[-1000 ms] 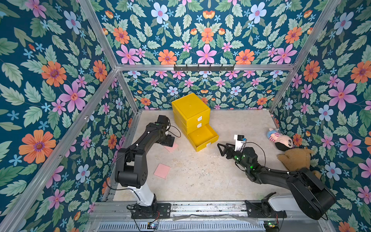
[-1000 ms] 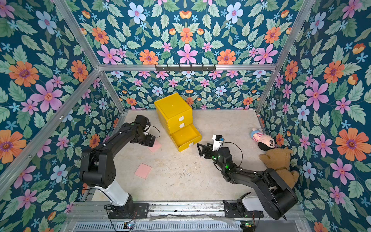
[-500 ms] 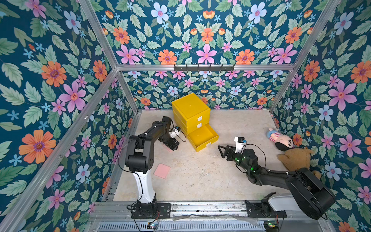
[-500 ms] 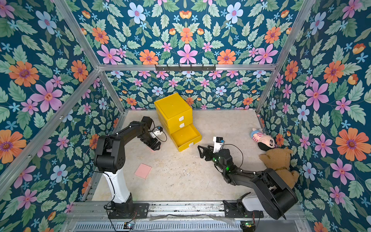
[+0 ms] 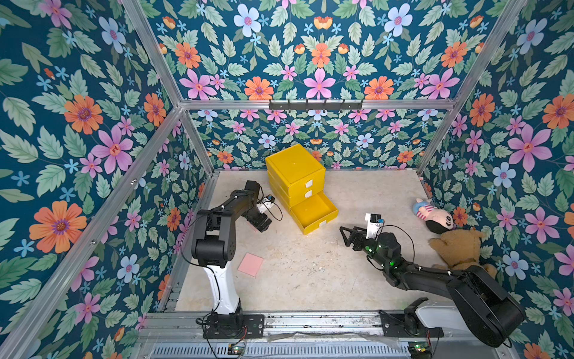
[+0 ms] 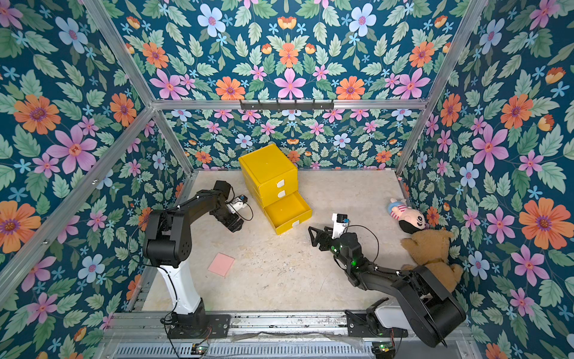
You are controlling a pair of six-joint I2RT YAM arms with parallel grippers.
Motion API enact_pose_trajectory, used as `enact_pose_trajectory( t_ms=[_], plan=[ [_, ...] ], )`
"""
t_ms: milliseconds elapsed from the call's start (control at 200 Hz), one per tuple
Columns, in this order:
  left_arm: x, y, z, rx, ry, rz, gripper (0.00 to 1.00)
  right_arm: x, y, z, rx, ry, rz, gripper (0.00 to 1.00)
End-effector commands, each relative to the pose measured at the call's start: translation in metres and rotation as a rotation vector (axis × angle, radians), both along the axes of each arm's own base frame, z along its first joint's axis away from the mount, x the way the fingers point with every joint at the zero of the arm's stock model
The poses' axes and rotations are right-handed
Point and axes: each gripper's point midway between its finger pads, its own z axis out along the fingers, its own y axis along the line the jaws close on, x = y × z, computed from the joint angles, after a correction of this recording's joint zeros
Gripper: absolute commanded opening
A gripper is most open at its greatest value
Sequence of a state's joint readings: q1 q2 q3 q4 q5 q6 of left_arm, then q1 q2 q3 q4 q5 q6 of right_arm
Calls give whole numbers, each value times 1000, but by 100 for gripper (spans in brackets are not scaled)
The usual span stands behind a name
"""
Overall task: Please put the sticky notes in the drawer by color
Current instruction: Pick up the sticky notes from the center of the board.
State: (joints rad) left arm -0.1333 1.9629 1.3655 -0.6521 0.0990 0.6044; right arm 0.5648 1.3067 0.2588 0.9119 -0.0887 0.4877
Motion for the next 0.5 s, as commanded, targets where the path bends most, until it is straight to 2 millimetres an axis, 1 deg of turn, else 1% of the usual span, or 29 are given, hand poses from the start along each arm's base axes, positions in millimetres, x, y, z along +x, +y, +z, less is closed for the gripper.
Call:
enact_pose_trajectory(
  t_ms=[0, 80, 220, 280, 390, 495],
  plan=[
    [3, 11, -1, 30, -4, 5, 100, 1, -1, 5, 3, -23, -9, 92],
    [7, 17, -2, 12, -1, 48, 99, 1, -2, 4, 1, -21, -10, 92],
    [8, 16, -4, -18, 8, 55, 100, 1, -3, 3, -3, -20, -15, 92],
    [10, 18, -4, -9, 5, 62, 99, 1, -3, 3, -4, -19, -18, 92],
    [17, 19, 7, -76, -22, 100, 99, 1, -4, 1, -8, -15, -20, 92],
    [24, 24, 20, -110, -64, 125, 100, 1, -4, 1, -6, -16, -21, 92]
  ],
)
